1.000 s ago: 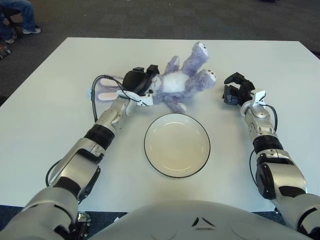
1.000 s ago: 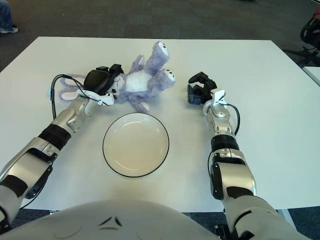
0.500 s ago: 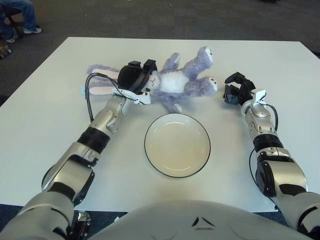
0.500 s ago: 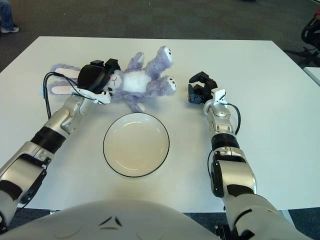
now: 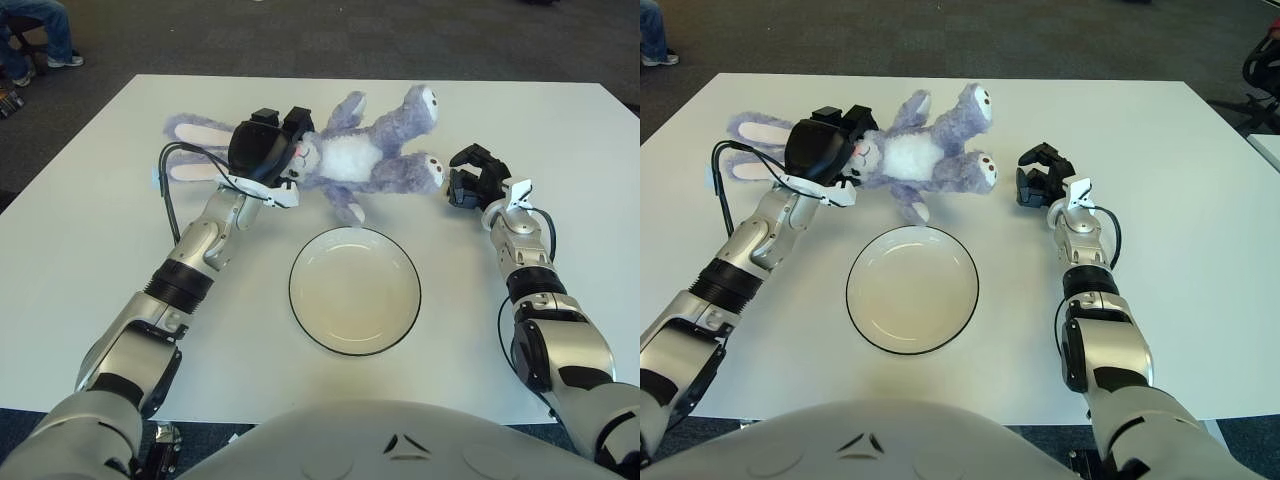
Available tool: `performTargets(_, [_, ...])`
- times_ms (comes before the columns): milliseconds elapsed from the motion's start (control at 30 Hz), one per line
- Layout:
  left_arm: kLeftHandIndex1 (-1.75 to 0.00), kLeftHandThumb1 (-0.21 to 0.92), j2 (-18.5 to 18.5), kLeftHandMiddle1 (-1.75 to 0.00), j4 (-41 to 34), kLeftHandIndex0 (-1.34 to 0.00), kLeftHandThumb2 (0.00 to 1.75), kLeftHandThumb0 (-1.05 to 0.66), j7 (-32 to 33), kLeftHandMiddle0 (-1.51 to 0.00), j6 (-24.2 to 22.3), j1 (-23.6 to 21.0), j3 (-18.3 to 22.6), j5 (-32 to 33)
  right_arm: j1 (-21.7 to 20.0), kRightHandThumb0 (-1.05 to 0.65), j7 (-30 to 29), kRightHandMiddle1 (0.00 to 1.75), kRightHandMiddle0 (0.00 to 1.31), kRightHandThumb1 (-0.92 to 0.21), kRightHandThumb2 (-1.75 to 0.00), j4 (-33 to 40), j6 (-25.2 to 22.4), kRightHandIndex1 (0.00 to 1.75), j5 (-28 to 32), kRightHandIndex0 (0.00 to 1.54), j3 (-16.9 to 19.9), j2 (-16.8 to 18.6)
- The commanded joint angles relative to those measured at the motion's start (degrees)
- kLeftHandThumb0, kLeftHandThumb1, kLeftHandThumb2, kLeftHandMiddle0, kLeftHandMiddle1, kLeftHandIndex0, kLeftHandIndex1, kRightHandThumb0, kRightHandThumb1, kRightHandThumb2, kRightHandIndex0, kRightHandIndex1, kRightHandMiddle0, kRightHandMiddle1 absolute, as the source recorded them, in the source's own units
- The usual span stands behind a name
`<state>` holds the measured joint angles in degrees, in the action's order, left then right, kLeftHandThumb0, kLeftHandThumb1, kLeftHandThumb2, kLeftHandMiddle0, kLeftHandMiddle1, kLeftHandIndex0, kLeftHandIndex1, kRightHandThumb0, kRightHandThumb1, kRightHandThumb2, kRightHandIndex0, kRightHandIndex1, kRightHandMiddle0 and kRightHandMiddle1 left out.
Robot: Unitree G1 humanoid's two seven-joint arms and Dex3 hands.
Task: Put the doll into the plate.
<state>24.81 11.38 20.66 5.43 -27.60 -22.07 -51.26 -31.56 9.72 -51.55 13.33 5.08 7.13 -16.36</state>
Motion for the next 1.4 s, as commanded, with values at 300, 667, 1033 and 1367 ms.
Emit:
performTargets(300, [-1.75, -0.07, 0.38, -1.33, -3.89, -0.86, 1.61, 0.0, 2.66, -0.91, -0.12, 1.51, 2.38, -1.91, 3.34, -0.01, 0.38, 1.7, 0.39, -0.29, -1.34, -3.23, -3.46, 1.75, -1.45, 0.66, -0.92, 0.48])
performTargets(667, [-1.75, -0.09, 0.16, -1.36, -6.61, -0.87, 1.64, 0.0, 3.97, -0.9, 0.78, 2.46, 3.79, -1.96, 3.39, -0.01, 0.61, 1.73, 0.38, -0.28, -1.38, -3.18, -3.35, 1.75, -1.39, 0.67, -0.96, 0.52])
performTargets(1033, [-1.75, -0.11, 0.14, -1.35, -8.9, -0.88, 1.66, 0.0, 4.04, -0.93, 3.14, 3.42, 5.63, -0.97, 3.4, -0.01, 0.98, 1.72, 0.4, -0.27, -1.37, -3.03, -3.54, 1.75, -1.34, 0.67, -1.0, 0.54])
performTargets(1367, [-1.75, -0.08, -0.2, -1.38, -14.77, -0.82, 1.64, 0.0, 0.2, -0.93, 3.79, 6.64, 7.62, 1.88, 3.42, -0.01, 0.69, 1.71, 0.4, -0.27, -1.37, -2.73, -3.83, 1.75, -1.78, 0.67, -1.44, 0.46])
